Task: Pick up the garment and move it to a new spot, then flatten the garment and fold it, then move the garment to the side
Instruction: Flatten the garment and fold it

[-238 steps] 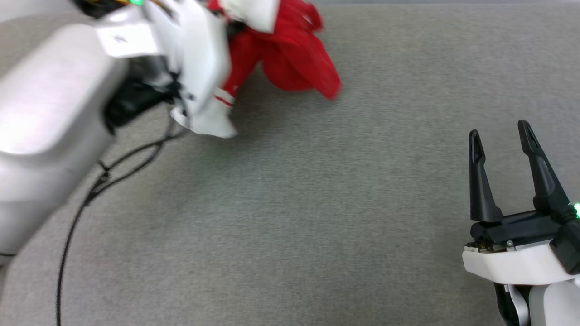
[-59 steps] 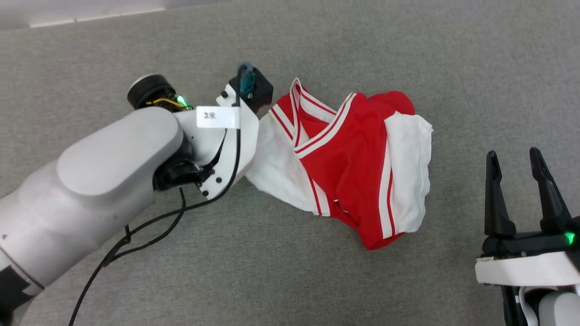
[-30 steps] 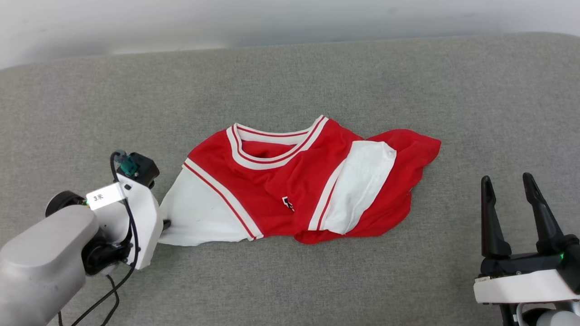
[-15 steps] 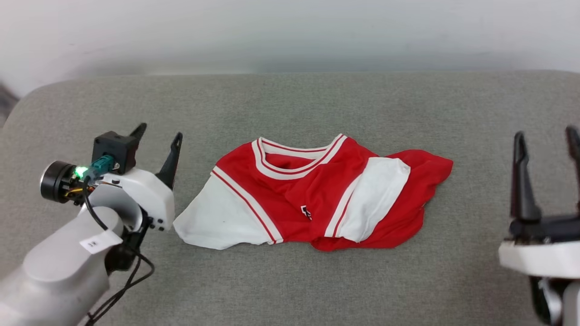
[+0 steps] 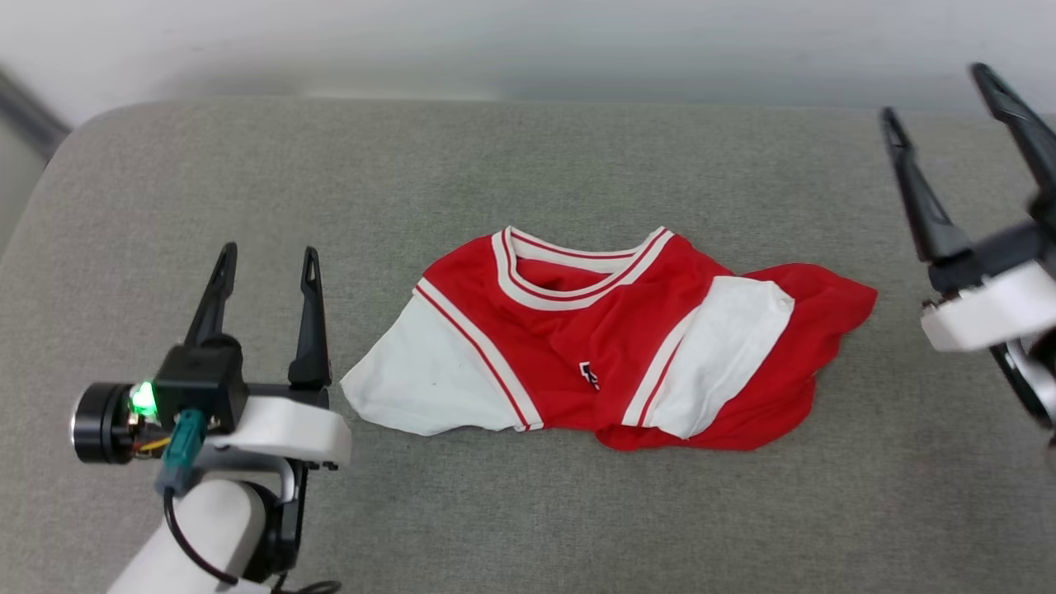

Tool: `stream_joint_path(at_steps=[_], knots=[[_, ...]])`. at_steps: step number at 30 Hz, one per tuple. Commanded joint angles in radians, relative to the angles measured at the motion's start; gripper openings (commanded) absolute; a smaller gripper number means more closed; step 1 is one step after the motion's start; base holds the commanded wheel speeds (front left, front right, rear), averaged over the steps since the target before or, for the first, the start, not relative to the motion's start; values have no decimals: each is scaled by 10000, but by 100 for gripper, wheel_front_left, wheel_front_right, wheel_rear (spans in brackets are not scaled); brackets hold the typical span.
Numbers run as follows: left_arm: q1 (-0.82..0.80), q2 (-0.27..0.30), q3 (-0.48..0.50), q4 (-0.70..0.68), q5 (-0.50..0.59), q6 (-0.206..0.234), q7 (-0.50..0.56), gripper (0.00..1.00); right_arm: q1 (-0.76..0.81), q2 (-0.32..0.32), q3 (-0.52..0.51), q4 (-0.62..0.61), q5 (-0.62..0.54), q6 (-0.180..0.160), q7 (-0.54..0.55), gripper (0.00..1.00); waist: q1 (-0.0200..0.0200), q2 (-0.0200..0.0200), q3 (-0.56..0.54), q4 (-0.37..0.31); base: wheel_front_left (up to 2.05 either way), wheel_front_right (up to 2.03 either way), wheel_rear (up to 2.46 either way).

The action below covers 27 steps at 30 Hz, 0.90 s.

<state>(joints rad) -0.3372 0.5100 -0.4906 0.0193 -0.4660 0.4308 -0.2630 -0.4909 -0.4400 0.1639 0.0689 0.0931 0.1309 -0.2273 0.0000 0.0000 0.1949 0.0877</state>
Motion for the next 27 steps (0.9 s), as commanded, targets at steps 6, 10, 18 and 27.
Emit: stream_joint_path(at_steps=[6,10,18,27], knots=[[1088,-1167,1292,-263,1154,-677,-24,100,-2674,-2198,3954,394,2830,-5,3232,100,0,0,451,416,0,0,0],[1261,-1791,1732,-248,1715,-1202,-25,100,-4248,-2949,6037,323,4701,-5,5710,100,0,0,813,656,0,0,0],[936,-2894,2430,-309,2613,-2146,-25,100,-6623,-3152,8421,800,7208,-5,10120,100,0,0,1727,1153,0,0,0],[563,-3869,3034,-455,3310,-2964,-25,100,-7769,-2773,10034,1758,7583,-3,10895,100,0,0,2843,1638,0,0,0]])
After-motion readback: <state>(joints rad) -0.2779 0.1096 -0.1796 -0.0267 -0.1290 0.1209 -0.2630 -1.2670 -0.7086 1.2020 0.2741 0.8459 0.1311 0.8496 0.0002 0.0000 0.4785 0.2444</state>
